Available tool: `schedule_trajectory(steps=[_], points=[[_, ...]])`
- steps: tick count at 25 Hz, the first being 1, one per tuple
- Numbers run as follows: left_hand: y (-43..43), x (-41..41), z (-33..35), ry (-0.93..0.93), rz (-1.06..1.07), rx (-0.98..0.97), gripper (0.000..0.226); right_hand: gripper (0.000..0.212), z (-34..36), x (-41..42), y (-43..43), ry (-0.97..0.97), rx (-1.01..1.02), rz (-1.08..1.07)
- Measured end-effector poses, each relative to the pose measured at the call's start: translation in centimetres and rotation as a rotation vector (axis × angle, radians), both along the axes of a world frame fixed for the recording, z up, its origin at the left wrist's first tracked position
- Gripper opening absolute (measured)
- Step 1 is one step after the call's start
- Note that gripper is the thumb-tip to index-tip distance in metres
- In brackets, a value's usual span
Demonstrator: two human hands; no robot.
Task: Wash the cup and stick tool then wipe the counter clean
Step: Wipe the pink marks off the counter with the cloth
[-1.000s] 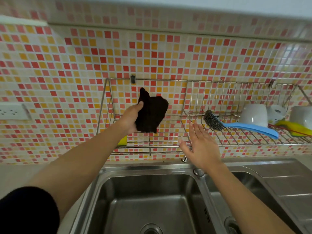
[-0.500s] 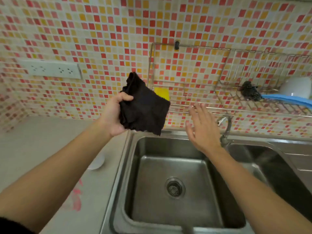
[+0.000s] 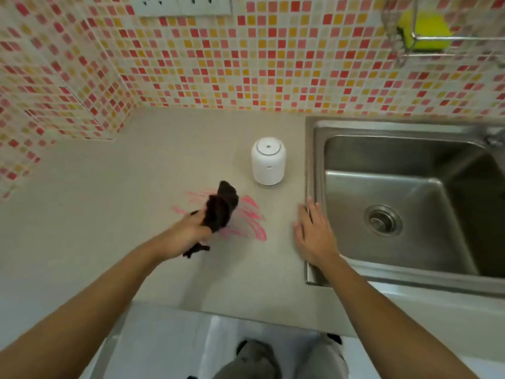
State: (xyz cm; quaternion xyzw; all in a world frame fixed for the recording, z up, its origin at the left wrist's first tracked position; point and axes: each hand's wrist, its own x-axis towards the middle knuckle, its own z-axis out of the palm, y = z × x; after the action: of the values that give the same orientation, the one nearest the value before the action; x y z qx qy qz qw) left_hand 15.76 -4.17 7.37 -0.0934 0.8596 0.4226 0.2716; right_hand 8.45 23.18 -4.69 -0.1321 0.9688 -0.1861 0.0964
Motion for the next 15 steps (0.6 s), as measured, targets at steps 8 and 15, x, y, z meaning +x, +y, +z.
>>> schedule_trajectory(steps=[8, 15], points=[[4.7, 0.3, -10.6, 0.28, -0.177, -0.771, 0.07, 0.064, -0.5, -1.5, -1.6, 0.039, -0.038, -0.121], [-6.8, 6.2, -11.5, 0.522, -0.009, -0.645, 0.055, 0.068, -2.2, -1.8, -1.8, 0.124, -0.032, -0.135]])
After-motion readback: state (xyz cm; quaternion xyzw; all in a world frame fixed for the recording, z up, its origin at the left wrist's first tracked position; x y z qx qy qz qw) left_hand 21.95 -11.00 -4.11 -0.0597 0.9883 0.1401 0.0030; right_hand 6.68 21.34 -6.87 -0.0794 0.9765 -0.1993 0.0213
